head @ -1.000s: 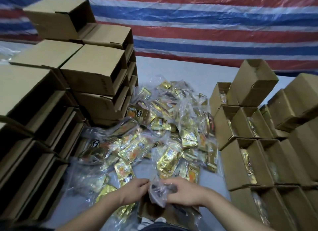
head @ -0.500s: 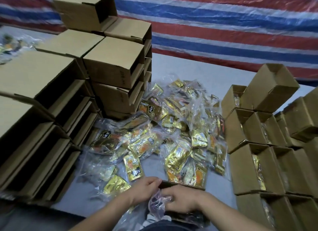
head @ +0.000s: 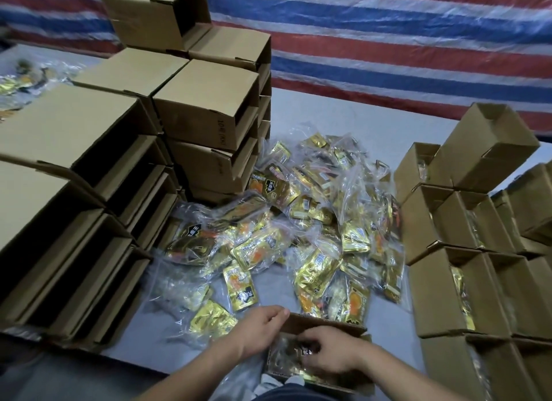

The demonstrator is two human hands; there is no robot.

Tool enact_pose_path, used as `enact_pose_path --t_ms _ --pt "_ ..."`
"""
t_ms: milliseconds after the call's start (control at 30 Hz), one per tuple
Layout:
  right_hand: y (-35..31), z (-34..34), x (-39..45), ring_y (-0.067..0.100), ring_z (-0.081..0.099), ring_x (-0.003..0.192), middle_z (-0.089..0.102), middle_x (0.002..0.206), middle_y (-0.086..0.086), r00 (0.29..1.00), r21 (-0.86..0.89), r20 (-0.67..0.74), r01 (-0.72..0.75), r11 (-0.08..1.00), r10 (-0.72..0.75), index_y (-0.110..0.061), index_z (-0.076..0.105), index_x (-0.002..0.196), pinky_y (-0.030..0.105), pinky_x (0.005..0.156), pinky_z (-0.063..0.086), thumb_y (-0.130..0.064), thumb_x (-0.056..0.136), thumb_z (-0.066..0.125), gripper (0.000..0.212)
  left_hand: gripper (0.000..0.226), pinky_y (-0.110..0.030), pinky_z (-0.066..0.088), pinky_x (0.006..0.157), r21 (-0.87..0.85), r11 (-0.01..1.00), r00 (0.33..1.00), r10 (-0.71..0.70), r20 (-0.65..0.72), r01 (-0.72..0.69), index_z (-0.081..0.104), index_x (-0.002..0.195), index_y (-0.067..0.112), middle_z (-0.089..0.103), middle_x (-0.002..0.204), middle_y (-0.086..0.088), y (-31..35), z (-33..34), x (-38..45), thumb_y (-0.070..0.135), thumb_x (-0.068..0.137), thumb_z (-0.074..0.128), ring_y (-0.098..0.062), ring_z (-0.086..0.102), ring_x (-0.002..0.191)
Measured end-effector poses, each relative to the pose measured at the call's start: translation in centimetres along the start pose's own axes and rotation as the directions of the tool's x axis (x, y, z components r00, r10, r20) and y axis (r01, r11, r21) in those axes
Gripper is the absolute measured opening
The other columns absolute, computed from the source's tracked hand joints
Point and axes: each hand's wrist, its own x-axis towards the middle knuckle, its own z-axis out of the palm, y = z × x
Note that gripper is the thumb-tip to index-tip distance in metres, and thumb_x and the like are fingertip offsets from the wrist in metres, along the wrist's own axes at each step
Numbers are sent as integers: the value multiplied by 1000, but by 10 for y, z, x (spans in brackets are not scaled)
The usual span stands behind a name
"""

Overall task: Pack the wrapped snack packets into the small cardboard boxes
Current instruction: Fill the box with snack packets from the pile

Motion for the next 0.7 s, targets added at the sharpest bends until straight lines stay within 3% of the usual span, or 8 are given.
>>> enact_pose_path --t_ms 33,100,233,367,467,533,567,700 --pt "1 -3 -4 17 64 96 67 104 -8 1000 0 -16 -6 1000 6 -25 69 114 19 77 45 -36 92 58 27 35 -19 40 61 5 1000 1000 -5 1 5 66 87 29 60 67 16 1 0 0 47 103 41 6 53 62" --pt "0 -4 -8 24 64 101 70 108 2 998 -20 35 -57 998 58 -17 70 107 28 82 45 -40 98 48 34 34 -20 39 61 6 1000 1000 -15 -8 15 66 88 30 58 66 15 3 0 0 48 103 40 3 52 62" --pt "-7 19 7 22 39 141 40 155 6 952 -227 219 -162 960 212 -18 48 145 36 114 28 -55 102 30 60 33 -19 39 58 28 1000 1000 1 3 -1 68 97 30 58 66 13 2 1 1 47 103 41 3 50 57" --pt "-10 33 11 23 38 142 38 157 7 958 -110 166 -220 969 236 -17 44 149 36 116 28 -68 97 29 74 33 -17 37 53 47 998 999 44 23 -45 68 99 29 58 66 11 0 1 -1 48 103 41 4 48 51" --pt "-7 21 -3 22 54 124 58 137 6 977 -72 113 -174 982 182 -23 65 120 34 105 40 -70 93 32 64 35 -18 42 59 50 998 999 38 9 -38 69 102 27 63 72 9 0 -1 1 47 103 41 3 52 57" --pt "-5 11 -14 17 59 93 64 99 1 988 -60 68 -132 989 136 -26 61 83 31 81 44 -68 92 37 50 33 -17 42 62 50 998 999 35 8 -35 69 99 30 65 75 11 0 -1 2 48 103 41 3 54 63" --pt "-5 5 -20 15 56 82 60 86 -1 994 -40 40 -98 994 100 -26 56 76 31 72 41 -66 92 39 47 31 -16 41 62 53 998 999 38 7 -38 68 97 34 64 74 13 0 -1 2 48 102 41 3 55 64" --pt "-14 -17 -43 9 59 68 64 74 -3 981 190 -181 98 977 -64 -26 64 76 30 68 48 -49 95 48 34 30 -22 47 69 60 997 998 44 38 -47 68 100 33 70 84 5 1 -3 2 46 103 42 -5 59 73"
